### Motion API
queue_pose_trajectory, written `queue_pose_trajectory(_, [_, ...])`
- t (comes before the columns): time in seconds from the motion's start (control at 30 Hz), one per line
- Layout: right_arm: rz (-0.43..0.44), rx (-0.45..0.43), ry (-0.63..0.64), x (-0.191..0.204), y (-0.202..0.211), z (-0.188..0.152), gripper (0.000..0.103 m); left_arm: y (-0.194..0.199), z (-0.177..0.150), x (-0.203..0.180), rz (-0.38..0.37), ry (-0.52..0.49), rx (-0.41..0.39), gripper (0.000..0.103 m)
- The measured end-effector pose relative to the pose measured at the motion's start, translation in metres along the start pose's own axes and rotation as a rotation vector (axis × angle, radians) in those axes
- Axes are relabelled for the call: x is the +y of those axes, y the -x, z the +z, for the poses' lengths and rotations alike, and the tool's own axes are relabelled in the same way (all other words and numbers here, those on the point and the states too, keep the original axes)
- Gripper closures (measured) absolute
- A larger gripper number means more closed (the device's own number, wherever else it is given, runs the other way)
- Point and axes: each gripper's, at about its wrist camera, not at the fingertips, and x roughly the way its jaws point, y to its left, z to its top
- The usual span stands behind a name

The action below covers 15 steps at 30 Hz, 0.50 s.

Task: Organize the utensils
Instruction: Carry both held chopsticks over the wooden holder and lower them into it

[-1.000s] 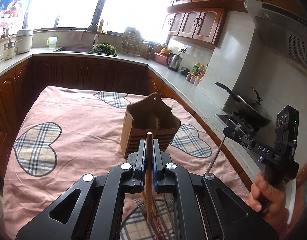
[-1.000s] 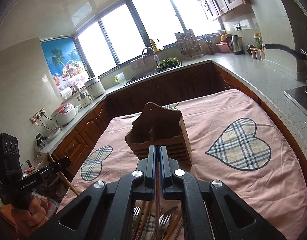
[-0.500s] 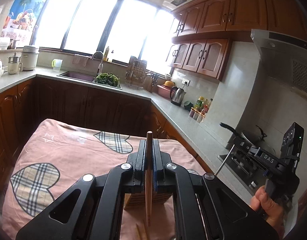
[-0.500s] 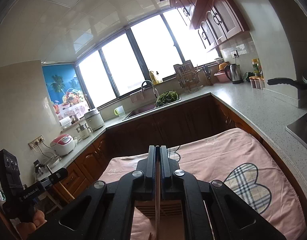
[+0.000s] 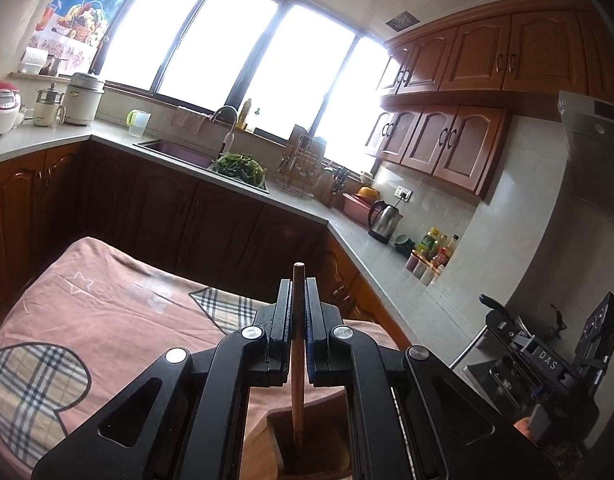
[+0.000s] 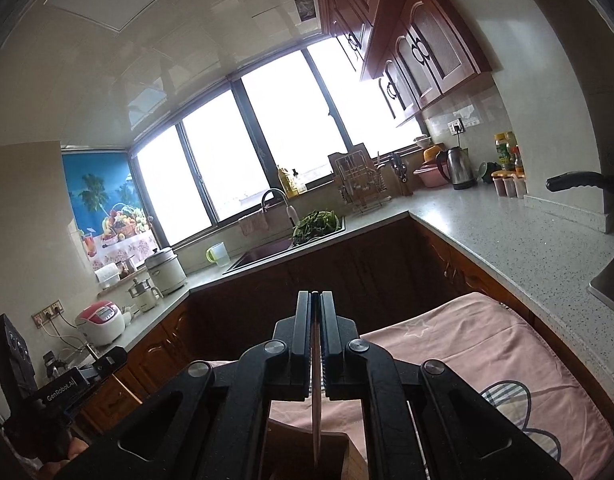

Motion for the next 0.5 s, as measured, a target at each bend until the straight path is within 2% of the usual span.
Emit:
queue_pose_trajectory(0.27, [-0.016,0.031,-0.009,-0.017,-0.029,-0.05,0.099,-0.033,-0.041,0.012,0.035,0.018,0.055,0.099])
queue_pose_trajectory(0.5, [-0.019,0.06,-0.05,-0.031,-0.038,-0.067,0.099,-0.047,-0.055,0.012,0.046,0.01,0.072,0.098])
